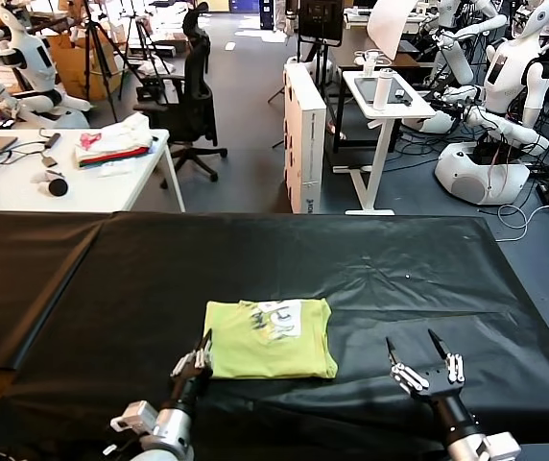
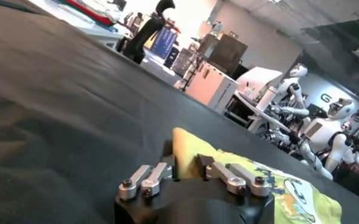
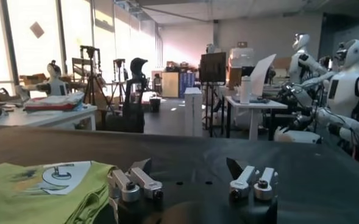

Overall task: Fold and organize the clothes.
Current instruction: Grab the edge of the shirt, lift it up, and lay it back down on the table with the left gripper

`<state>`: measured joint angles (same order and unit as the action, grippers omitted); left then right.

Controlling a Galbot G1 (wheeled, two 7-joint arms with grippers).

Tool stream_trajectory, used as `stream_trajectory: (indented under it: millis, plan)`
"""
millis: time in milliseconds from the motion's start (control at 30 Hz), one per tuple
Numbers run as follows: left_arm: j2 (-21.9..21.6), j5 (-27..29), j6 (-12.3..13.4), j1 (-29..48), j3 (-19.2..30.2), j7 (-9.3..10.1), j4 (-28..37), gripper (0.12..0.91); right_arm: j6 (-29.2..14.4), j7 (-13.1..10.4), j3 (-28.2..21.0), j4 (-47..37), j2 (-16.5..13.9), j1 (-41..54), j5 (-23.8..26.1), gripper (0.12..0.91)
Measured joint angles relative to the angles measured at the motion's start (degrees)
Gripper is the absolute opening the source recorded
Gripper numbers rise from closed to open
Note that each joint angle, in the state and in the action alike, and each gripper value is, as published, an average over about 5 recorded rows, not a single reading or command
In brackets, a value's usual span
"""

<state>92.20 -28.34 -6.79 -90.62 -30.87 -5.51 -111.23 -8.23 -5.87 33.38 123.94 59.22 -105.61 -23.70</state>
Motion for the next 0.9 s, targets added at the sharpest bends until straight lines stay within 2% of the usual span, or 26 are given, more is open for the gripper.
stream_trajectory:
  millis: [100,300,567,733,900]
  plan:
    - [0.0,-1.5,-0.6,-0.1,-0.2,0.25,-0.8,0.179,0.0,0.0,-0.2,-0.1,0.1,0.2,0.3,0.907]
    - [-0.7,-4.4,-2.3,-0.4,-1.7,1.12,-3.4,0.177,0.1,-0.1,-1.1,-0.7,0.4,1.0,1.1,0.907]
    - [-6.1,-5.9,-3.3,-0.9,-5.4,1.9,-7.6,0.177,0.3,-0.5,-2.7,-1.6,0.7,2.4,1.9,0.907]
    - [-10.3,-10.1,-6.4,-1.2,-10.6,2.24,-10.1,0.177,0.5,-0.7,-4.0,-2.3,0.8,3.5,2.3,0.907]
    - [-14.6,-15.5,-9.1,-1.6,-17.9,3.67,-13.0,0.177,0.9,-1.0,-5.1,-2.5,0.6,4.4,2.3,0.907]
